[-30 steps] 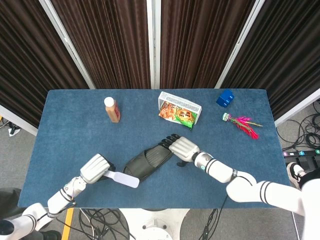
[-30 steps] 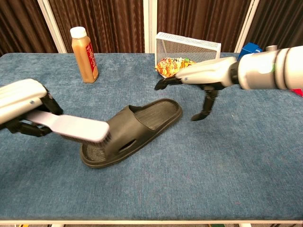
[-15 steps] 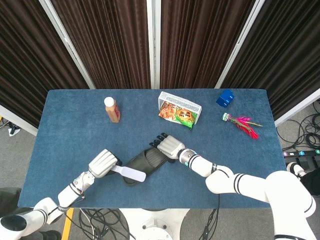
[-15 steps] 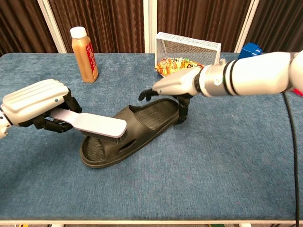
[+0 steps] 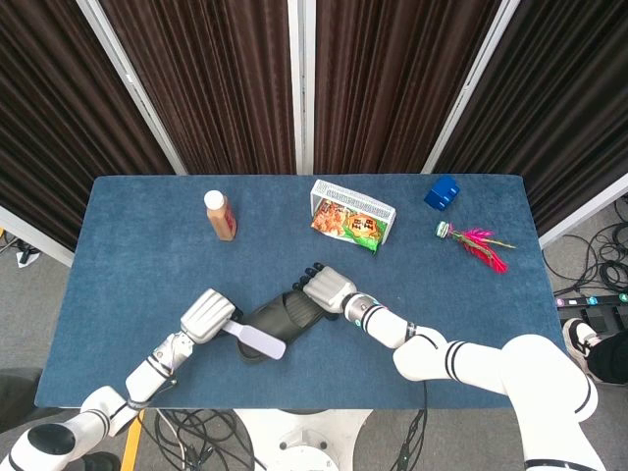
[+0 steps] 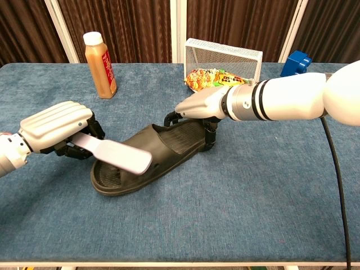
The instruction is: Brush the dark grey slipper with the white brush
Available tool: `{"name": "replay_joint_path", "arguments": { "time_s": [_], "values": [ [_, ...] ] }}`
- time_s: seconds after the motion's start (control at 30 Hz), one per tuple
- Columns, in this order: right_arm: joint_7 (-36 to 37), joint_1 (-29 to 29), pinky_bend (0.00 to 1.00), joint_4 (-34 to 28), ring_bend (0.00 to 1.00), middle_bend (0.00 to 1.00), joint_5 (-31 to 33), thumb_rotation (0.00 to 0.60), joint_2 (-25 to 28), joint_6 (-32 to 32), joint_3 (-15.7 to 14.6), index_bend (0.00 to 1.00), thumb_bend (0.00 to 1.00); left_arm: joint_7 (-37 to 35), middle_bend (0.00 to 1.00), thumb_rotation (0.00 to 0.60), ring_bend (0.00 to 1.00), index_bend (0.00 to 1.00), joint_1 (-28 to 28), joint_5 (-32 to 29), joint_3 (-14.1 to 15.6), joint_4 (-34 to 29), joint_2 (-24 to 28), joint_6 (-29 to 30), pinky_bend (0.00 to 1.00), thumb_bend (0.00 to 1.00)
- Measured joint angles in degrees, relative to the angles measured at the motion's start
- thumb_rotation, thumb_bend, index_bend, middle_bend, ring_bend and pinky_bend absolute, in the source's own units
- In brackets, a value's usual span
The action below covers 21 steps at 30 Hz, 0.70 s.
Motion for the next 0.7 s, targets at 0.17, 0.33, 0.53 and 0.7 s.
{"name": "replay_joint_path", "arguments": {
  "time_s": [0.17,0.33,0.53,0.7],
  "values": [
    [-0.1,0.3,0.12,-0.3,0.09,0.27,0.3,0.6,0.1,0.3,-0.6,0.22,0.28,0.0,1.0,0.6,1.0,1.0,-0.3,-2.9,-2.1,1.3,-1.6,-2.4,1.0,0.7],
    [-0.2,0.7,0.12,-0.3,0.09,0.27,0.8,0.6,0.0,0.4,-1.0,0.22,0.28,-1.9,1.0,0.6,1.0,1.0,-1.2,-7.4,-6.0,-1.5,-1.9,-5.6,1.0,0.7],
    [-0.1,1.1,0.12,-0.4,0.09,0.27,1.2,0.6,0.1,0.7,-1.1,0.22,0.28,-0.7,1.0,0.6,1.0,1.0,-2.8,-12.2,-10.9,-7.5,-0.4,-8.1,1.0,0.7],
    [0.4,1.2,0.13,-0.5,0.09,0.27,1.2,0.6,0.2,0.7,-1.2,0.22,0.28,2.2,1.0,0.6,1.0,1.0,-3.2,-12.8,-11.3,-10.3,0.5,-8.2,1.0,0.7]
  ]
}}
